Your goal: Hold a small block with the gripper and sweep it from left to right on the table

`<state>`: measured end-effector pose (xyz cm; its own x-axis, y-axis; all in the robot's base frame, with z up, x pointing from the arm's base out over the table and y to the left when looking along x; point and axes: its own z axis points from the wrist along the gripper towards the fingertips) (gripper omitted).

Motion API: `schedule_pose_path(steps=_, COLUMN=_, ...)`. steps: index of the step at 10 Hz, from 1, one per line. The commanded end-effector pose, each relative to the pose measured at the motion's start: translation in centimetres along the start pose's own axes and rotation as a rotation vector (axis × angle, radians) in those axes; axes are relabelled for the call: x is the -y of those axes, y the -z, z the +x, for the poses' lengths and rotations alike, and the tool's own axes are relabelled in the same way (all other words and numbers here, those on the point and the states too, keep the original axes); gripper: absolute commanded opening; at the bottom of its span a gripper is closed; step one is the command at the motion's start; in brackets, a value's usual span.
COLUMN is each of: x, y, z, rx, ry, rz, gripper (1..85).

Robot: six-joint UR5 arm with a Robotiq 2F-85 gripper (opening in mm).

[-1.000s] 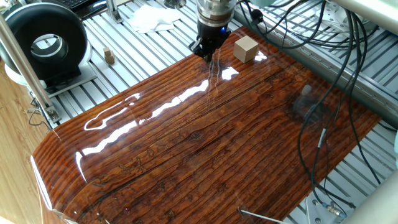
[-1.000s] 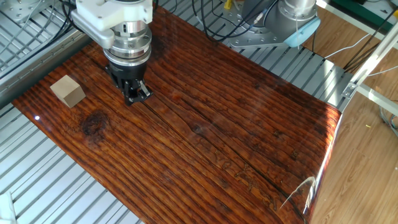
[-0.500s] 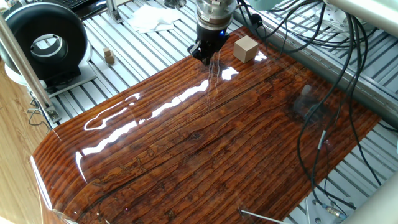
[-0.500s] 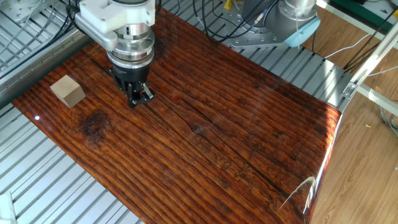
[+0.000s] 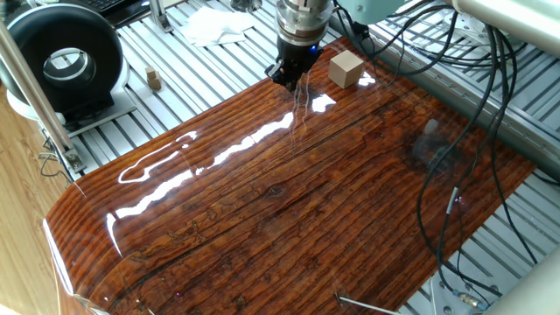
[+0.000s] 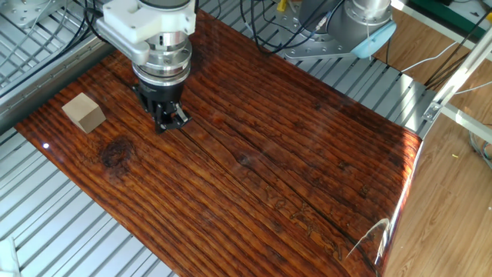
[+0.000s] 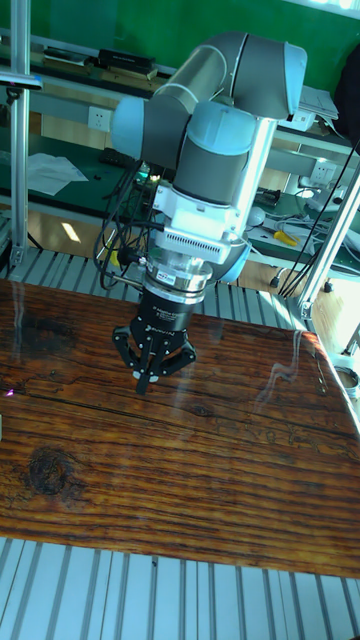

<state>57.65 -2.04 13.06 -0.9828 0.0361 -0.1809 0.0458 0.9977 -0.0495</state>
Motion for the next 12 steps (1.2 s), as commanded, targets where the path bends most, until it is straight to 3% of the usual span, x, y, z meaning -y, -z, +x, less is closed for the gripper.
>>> schedule_pose_path(steps=1, x=-3.3, y=0.3, z=1.4, rx=-0.053, ry=-0.012, rz=-0.130, gripper=1.0)
schedule_pose_path(steps=3, x=-2.8, y=0.3, z=2.4, rx=-0.090, ry=0.017, rz=-0.114, gripper=1.0)
schedule_pose_path(steps=4, x=-2.4, y=0.3, z=2.3, rx=-0.088, ry=0.019, rz=-0.095, gripper=1.0)
schedule_pose_path(steps=6, x=-1.1, y=-1.5, z=0.9, rx=-0.075, ry=0.004, rz=-0.104, gripper=1.0)
schedule_pose_path(steps=9, x=4.2, y=-3.6, z=-1.6, rx=-0.086, ry=0.042, rz=-0.067, gripper=1.0)
schedule_pose_path(steps=11, x=7.8, y=-4.2, z=-3.1, rx=-0.109, ry=0.065, rz=-0.068, gripper=1.0)
schedule_pose_path(steps=12, x=10.6, y=-4.9, z=-3.8, rx=-0.115, ry=0.059, rz=-0.032, gripper=1.0)
